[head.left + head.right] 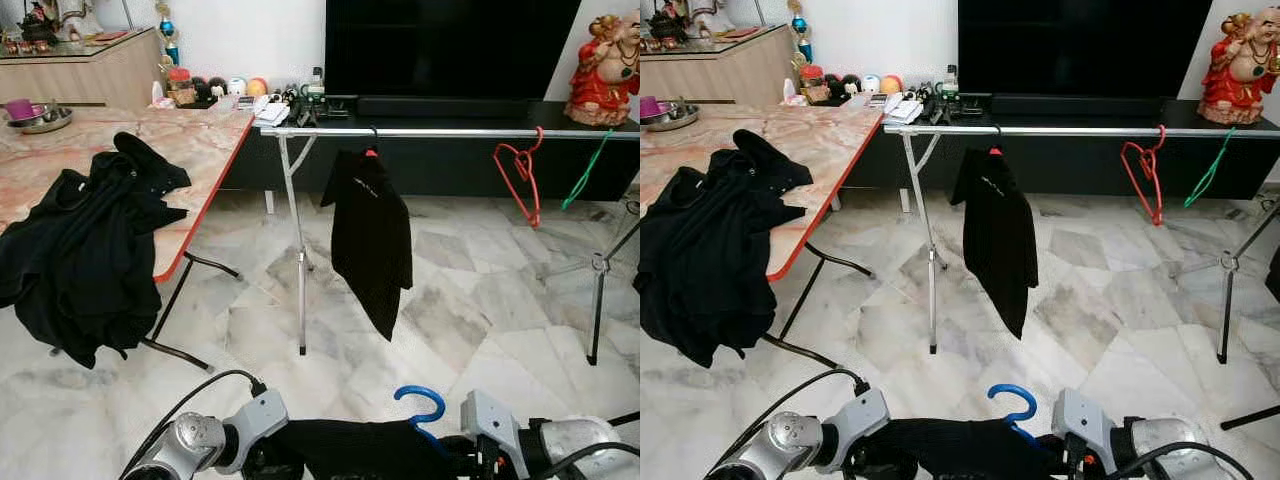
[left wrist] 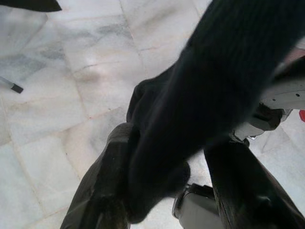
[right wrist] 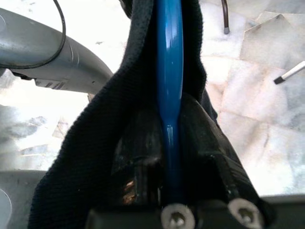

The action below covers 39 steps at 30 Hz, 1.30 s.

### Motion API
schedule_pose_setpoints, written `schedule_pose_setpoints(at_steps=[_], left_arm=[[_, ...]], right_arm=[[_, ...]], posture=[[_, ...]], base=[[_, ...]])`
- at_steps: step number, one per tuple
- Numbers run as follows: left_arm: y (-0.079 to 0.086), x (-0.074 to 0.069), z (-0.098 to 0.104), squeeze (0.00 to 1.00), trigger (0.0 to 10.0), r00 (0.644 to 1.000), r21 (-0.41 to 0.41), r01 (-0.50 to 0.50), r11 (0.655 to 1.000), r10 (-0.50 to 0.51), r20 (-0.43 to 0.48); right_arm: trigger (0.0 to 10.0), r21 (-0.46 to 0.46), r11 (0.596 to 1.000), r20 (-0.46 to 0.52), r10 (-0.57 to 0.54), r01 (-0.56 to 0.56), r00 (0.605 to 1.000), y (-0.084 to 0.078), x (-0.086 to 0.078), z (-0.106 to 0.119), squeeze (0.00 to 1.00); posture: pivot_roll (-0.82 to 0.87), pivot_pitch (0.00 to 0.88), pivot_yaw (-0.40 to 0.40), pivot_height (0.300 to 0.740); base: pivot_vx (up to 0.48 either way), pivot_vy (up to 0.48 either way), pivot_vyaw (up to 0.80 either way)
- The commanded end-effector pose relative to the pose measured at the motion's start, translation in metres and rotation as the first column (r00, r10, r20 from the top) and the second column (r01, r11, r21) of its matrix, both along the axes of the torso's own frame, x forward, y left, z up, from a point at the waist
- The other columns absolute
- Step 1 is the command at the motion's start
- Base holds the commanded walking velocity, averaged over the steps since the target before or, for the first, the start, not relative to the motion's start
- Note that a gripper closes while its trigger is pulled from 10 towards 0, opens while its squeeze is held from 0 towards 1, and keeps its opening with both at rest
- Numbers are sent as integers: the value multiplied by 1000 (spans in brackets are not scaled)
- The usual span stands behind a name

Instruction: Hang hanger

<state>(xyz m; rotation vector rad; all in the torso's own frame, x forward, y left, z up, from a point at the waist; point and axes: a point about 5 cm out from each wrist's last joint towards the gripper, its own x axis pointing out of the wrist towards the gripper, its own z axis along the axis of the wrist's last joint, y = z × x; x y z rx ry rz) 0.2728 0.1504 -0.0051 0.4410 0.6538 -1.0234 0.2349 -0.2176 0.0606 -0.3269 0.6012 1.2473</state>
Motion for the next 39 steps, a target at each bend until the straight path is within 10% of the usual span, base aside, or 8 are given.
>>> schedule_pose_setpoints(at_steps=[1, 17, 18, 19, 20, 39], left_arm=[[4, 3, 2, 0, 10000, 1000, 8, -11, 1000, 11, -6], [-1, 8, 4, 0, 10000, 994, -33, -107, 994, 108, 31], [-2, 9, 5, 0, 3373, 992, -38, -120, 992, 121, 40], [-2, 9, 5, 0, 3373, 992, -38, -120, 992, 121, 40], [-3, 10, 5, 0, 0, 991, -45, -124, 991, 125, 43], [-5, 13, 7, 0, 0, 989, -47, -133, 990, 136, 52]], right_arm=[[10000, 10, 1000, 49, 6, -7, 999, -1, 6, 12, 0], [10000, 39, 999, 108, -14, 10, 994, 1, 14, 28, 0], [10000, 43, 999, 111, -15, 10, 994, 2, 14, 28, 0], [10000, 43, 999, 111, -15, 10, 994, 2, 14, 28, 0], [10000, 45, 999, 113, -16, 11, 993, 2, 14, 29, 0], [10000, 42, 998, 130, -42, 37, 991, 3, 17, 29, 0]], posture=[[-25, 0, -13, 740], [-29, 0, -17, 740], [-29, 0, -17, 740], [-29, 0, -17, 740], [-29, 0, -17, 740], [-27, 5, -17, 740]], base=[[0, 0, 0], [0, 0, 0], [0, 0, 0], [0, 0, 0], [0, 0, 0], [0, 0, 0]])
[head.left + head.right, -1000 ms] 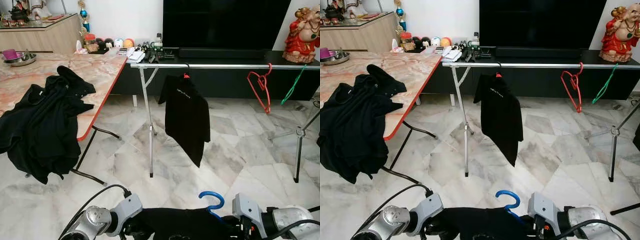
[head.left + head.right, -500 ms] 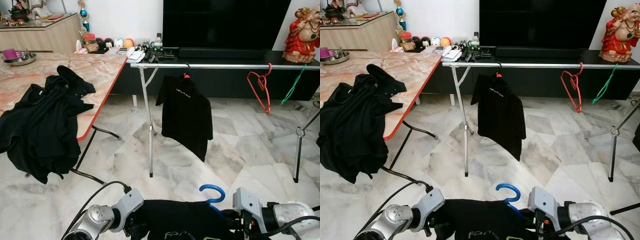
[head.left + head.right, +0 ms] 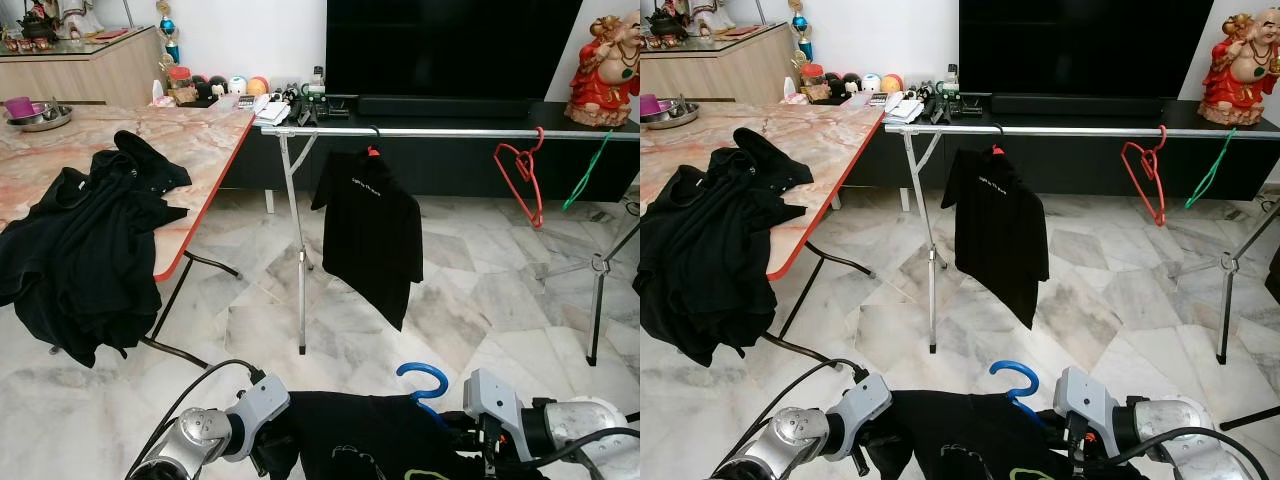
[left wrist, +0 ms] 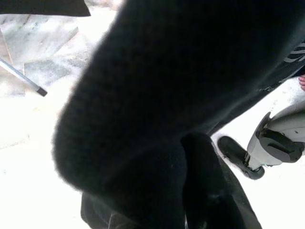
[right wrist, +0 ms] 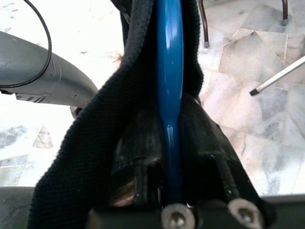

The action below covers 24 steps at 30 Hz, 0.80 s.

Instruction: Hang hanger

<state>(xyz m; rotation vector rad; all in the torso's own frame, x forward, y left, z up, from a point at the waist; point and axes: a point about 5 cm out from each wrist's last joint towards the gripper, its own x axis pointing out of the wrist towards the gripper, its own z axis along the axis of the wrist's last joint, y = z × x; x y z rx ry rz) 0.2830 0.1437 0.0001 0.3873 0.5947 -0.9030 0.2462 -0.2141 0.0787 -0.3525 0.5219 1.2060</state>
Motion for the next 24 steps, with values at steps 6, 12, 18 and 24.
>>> schedule_pose_setpoints(at_steps=[6, 12, 18, 24], left_arm=[[2, 3, 2, 0, 0, 1000, 2, -22, 1000, 22, -2], [5, 5, 3, 0, 0, 999, 5, -43, 999, 43, 8], [7, 6, 5, 0, 0, 998, 2, -58, 998, 58, 26], [34, 19, 12, 0, 0, 941, 14, -325, 945, 322, 106]], right_arm=[[10000, 24, 1000, 49, -15, 13, 999, 0, 6, 10, 0], [10000, 23, 1000, 52, -19, 18, 998, 2, 6, 8, 0], [10000, 24, 999, 51, -23, 21, 998, 4, 6, 7, 0], [10000, 1, 999, 56, -45, 45, 997, 0, 6, 3, 0]], posture=[[-24, 11, -17, 740], [-22, 19, -16, 740], [-21, 24, -16, 740], [-21, 24, -16, 740]], base=[[0, 0, 0], [0, 0, 0], [0, 0, 0], [0, 0, 0]])
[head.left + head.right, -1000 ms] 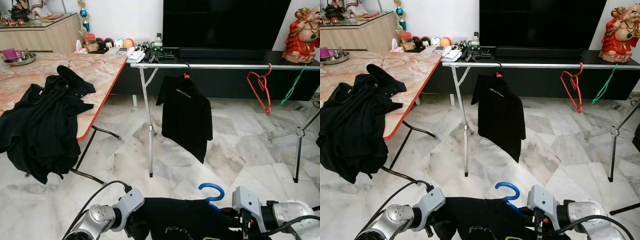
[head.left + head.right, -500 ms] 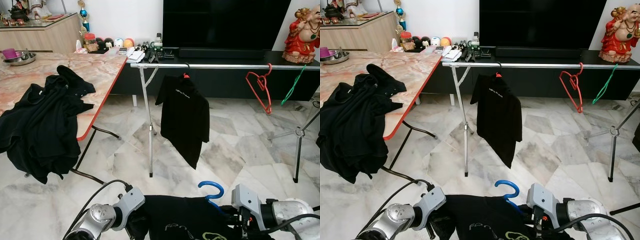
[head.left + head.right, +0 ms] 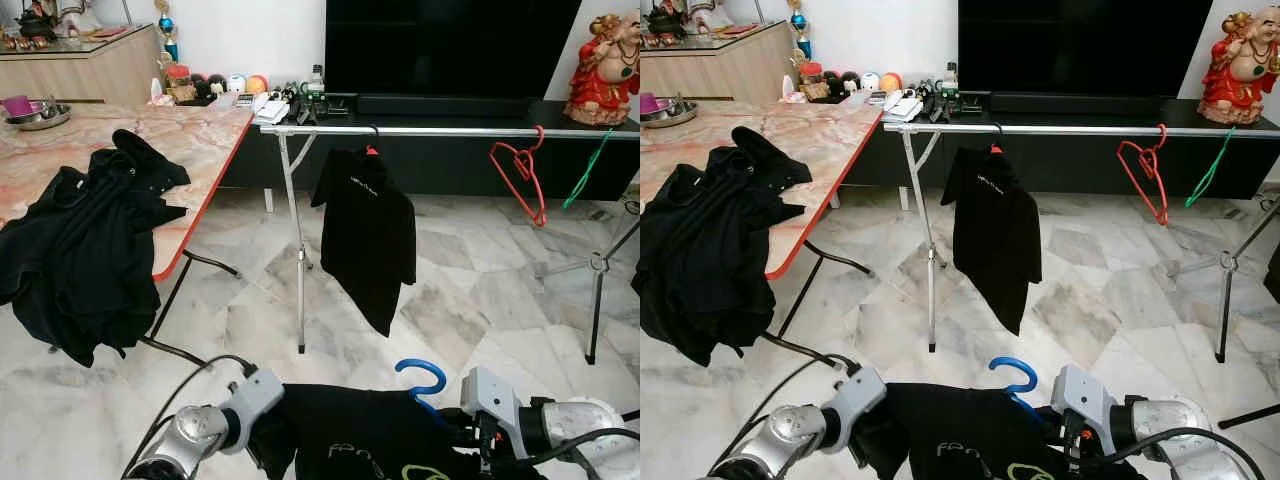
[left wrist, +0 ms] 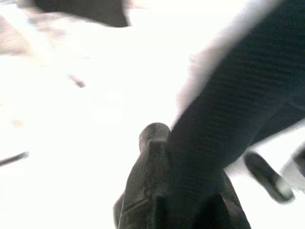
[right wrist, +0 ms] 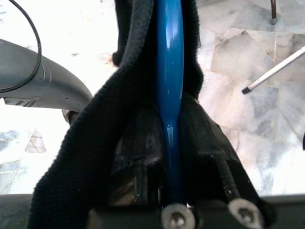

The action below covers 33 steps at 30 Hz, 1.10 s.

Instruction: Hang hanger

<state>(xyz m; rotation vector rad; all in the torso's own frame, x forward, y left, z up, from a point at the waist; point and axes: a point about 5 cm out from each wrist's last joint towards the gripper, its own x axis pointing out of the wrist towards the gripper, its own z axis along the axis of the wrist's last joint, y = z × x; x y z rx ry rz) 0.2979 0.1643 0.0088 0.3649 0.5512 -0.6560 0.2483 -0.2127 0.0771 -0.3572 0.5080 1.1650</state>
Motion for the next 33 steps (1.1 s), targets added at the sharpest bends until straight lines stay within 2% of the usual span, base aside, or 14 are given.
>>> schedule_pose_setpoints(at_steps=[1, 3, 5, 8, 10, 11, 15, 19, 20, 22, 23, 28, 31, 33], left_arm=[[18, 5, 3, 0, 0, 990, 23, -137, 990, 136, 20], [28, 5, 2, 0, 0, 976, 41, -215, 976, 214, 28], [49, 3, 0, 0, 0, 924, 69, -382, 922, 381, 23], [63, -5, -7, 0, 0, 888, 132, -454, 881, 460, -14], [65, -8, -9, 0, 0, 885, 151, -457, 877, 465, -25], [67, -15, -16, 0, 0, 901, 221, -409, 885, 430, -54], [65, -27, -27, 0, 0, 935, 326, -290, 900, 339, -106], [60, -40, -39, 0, 0, 956, 429, -123, 895, 223, -191], [56, -43, -42, 0, 0, 958, 432, -75, 899, 186, -221], [55, -43, -42, 0, 0, 958, 427, -67, 902, 178, -226], [45, -41, -42, 0, 0, 963, 417, 11, 909, 103, -250], [37, -39, -41, 0, 0, 960, 390, 86, 917, 30, -280], [31, -31, -36, 0, 0, 977, 382, 63, 922, 20, -211], [26, -16, -24, 0, 0, 991, 329, -62, 942, 97, -90]], right_arm=[[10000, 0, 1000, 34, -12, 12, 999, -2, 4, 5, 0], [10000, -6, 1000, 36, -19, 20, 999, -3, 4, 4, 0], [10000, -15, 999, 39, -28, 29, 999, -4, 4, 3, 0], [10000, -25, 999, 43, -45, 46, 998, -6, 5, 1, 0], [10000, -27, 998, 45, -50, 51, 998, -6, 5, 1, 0], [10000, -44, 996, 59, -76, 79, 995, -8, 8, 0, 0], [10000, -27, 992, 101, -119, 122, 988, -9, 15, 3, 0], [10000, 40, 964, 218, -267, 265, 939, -12, 34, 14, 0], [10000, 53, 947, 263, -320, 318, 910, -15, 41, 17, 0], [10000, 57, 942, 271, -333, 330, 903, -16, 42, 18, 0], [10000, 114, 916, 308, -401, 385, 863, -20, 49, 24, 0], [10000, 280, 843, 263, -528, 460, 807, -23, 56, 37, 0], [10000, 252, 869, 254, -484, 426, 837, -19, 53, 33, 0], [10000, 166, 917, 279, -397, 363, 875, -16, 46, 24, 0]], posture=[[-21, 24, -16, 740], [-21, 22, -16, 740], [-22, 18, -16, 740], [-19, 8, -16, 740], [-19, 6, -16, 740], [-19, 0, -15, 740], [-16, 0, -12, 740], [-19, 0, -11, 740], [-19, 0, -11, 740], [-19, 0, -11, 740], [-17, 0, -14, 740], [-18, 2, -14, 740], [-21, 7, -13, 740], [-20, 12, -16, 740]], base=[[0, 0, 0], [0, 0, 0], [0, 0, 0], [0, 0, 0], [0, 0, 0], [0, 0, 0], [0, 0, 0], [0, 0, 0], [0, 0, 0], [0, 0, 0], [0, 0, 0], [0, 0, 0], [0, 0, 0], [0, 0, 0]])
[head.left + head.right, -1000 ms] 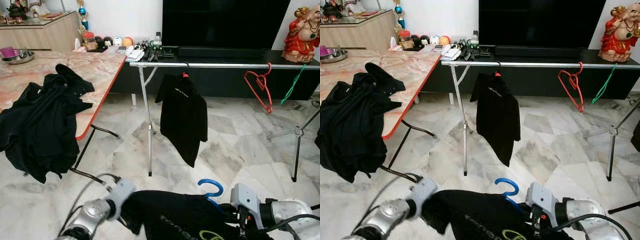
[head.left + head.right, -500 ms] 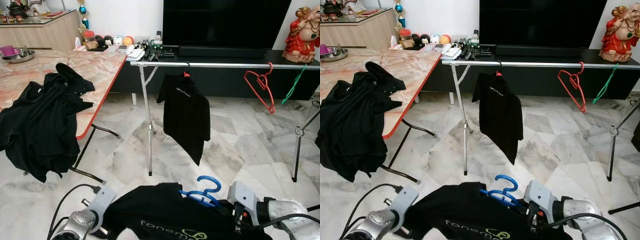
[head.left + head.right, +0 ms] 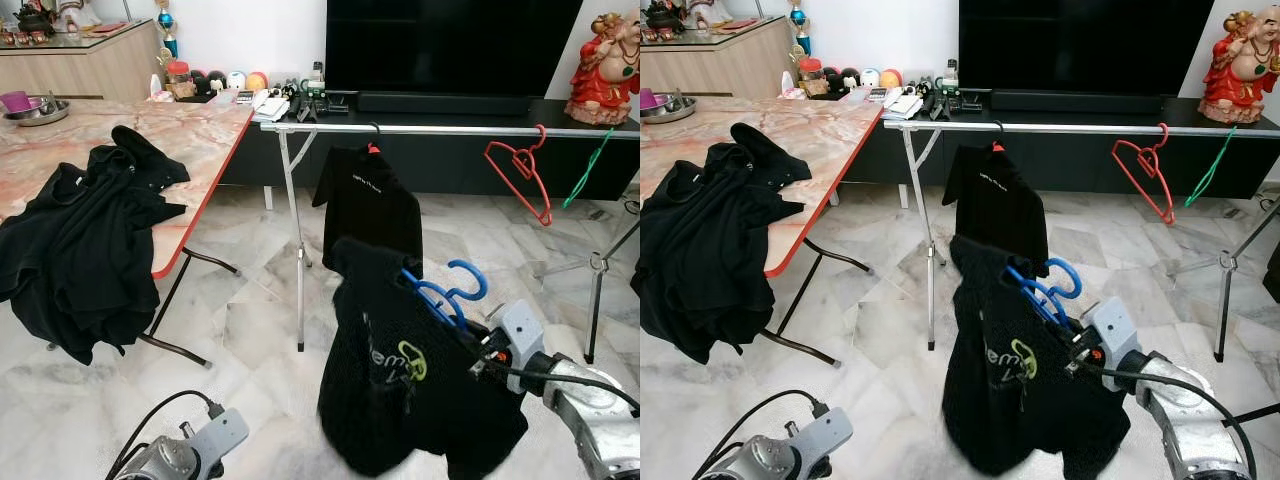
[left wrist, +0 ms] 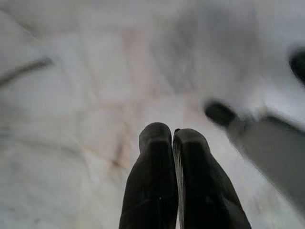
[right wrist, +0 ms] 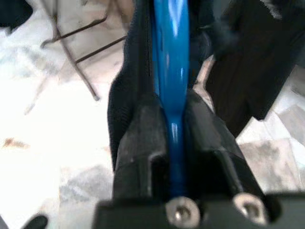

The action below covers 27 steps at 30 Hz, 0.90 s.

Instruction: Hang hanger

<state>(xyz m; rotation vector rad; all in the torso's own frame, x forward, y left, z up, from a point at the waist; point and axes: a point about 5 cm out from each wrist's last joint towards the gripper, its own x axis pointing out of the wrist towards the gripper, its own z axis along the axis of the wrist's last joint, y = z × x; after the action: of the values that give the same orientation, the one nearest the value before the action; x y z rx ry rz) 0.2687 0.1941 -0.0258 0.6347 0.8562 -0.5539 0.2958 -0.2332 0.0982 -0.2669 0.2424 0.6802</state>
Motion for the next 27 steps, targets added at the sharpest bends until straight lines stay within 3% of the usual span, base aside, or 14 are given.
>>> schedule_pose_setpoints(at_steps=[1, 2, 5, 8, 9, 10, 11, 14, 17, 27], left_arm=[[-6, 19, 16, 0, 4157, 990, -47, -26, 999, 33, 139], [-9, 25, 23, 0, 10000, 981, -83, -16, 996, 32, 193], [-17, 31, 32, 0, 10000, 969, -173, 18, 985, 25, 247], [-21, 33, 36, 0, 10000, 963, -207, 54, 977, 4, 270], [-24, 32, 38, 157, 10000, 961, -237, 85, 968, -17, 275], [-25, 32, 38, 663, 10000, 960, -251, 100, 963, -27, 277], [-26, 31, 39, 1000, 10000, 961, -266, 111, 958, -35, 276], [-28, 29, 38, 1000, 10000, 962, -281, 146, 949, -70, 264], [-27, 19, 30, 1000, 10000, 962, -249, 237, 939, -190, 198], [-24, 12, 26, 1000, 10000, 971, -316, 233, 919, -203, 127]], right_arm=[[10000, -44, 997, 9, 64, -63, 998, 5, -3, 0, 0], [10000, -47, 996, -15, 71, -71, 997, 5, -5, -4, 0], [10000, -79, 989, -68, 117, -122, 991, 6, -10, -11, 0], [10000, -94, 977, -114, 178, -189, 977, 8, -16, -14, 0], [10000, -102, 962, -160, 234, -252, 959, 8, -21, -16, 0], [10000, -107, 955, -180, 256, -278, 950, 8, -23, -16, 0], [10000, -112, 944, -201, 286, -311, 937, 7, -25, -16, 0], [10000, -122, 923, -233, 330, -364, 915, 5, -29, -15, 0], [10000, -154, 903, -251, 357, -401, 900, -1, -28, -9, 0], [10000, -146, 882, -265, 402, -448, 877, 6, -30, -9, 0]], posture=[[-20, 14, -17, 740], [-19, 16, -17, 740], [-18, 18, -17, 740], [-19, 18, -17, 740], [-21, 18, -18, 740], [-21, 18, -18, 740], [-21, 18, -18, 740], [-22, 15, -23, 740], [-23, 10, -23, 740], [-22, 0, -25, 740]], base=[[0, 0, 0], [0, 0, 0], [0, 0, 0], [0, 0, 0], [0, 0, 0], [0, 0, 0], [0, 0, 0], [0, 0, 0], [0, 0, 0], [0, 0, 0]])
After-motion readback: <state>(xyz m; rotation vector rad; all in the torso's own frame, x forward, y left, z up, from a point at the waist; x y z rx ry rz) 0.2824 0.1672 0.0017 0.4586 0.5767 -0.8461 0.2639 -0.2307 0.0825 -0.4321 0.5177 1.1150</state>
